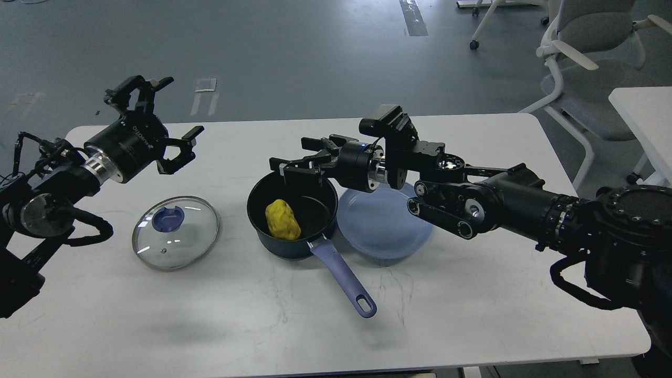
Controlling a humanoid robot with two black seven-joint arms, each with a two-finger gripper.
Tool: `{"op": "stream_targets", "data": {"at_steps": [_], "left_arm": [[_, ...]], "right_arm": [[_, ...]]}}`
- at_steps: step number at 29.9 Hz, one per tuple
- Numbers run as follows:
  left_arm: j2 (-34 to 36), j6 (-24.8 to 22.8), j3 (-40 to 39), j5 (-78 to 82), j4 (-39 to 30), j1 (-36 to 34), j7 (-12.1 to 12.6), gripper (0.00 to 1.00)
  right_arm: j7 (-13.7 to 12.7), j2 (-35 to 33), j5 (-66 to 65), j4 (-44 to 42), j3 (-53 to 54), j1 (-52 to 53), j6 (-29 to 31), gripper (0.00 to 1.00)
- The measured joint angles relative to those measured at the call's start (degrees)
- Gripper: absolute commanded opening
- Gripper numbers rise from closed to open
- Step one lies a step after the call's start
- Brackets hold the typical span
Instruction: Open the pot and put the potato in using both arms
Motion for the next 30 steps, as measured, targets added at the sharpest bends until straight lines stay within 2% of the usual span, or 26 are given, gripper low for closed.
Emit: {"op": "stream_targets", "data": {"at_steps": [5, 7, 11, 13, 19, 22, 30], "left_arm": [[-0.7, -0.1, -1.3, -0.3, -0.1, 0.0, 0.0, 0.98], [-1.6, -0.1, -1.8, -0.3, -0.1, 0.0, 0.0, 0.98], [-3.1, 0.5, -2.2, -0.3, -0.1, 0.0, 0.0, 0.98], [-4.1, 0.7, -2.3, -0.1, 0.1, 0.0, 0.0, 0.98], [-5.1, 0.8, -2.0, 0.2, 1.2, 0.0, 0.0, 0.98], [-5.2, 0.7, -1.9, 0.2, 1.3, 0.0, 0.0, 0.98], [-5.2, 0.1, -2.1, -0.4, 1.4, 0.3, 0.0, 0.98]], "right_arm": [[-0.5, -4.5, 24.8, 4.6, 6.6, 0.6, 2.0, 1.00], [-1.8, -7.4, 35.7, 6.8, 8.6, 1.0, 4.0, 1.00], [-3.9, -10.6, 49.1, 8.0, 13.5, 0.0, 7.5, 1.00], [-5.8, -11.5, 53.7, 8.1, 16.3, -2.3, 9.0, 1.00], [-10.9, -12.1, 57.1, 8.6, 21.6, -8.1, 10.7, 1.00], [-12.6, -12.1, 57.5, 9.5, 23.0, -9.8, 11.4, 1.00], [-13.8, -12.0, 60.8, 13.5, 23.7, -12.4, 11.6, 1.00]]}}
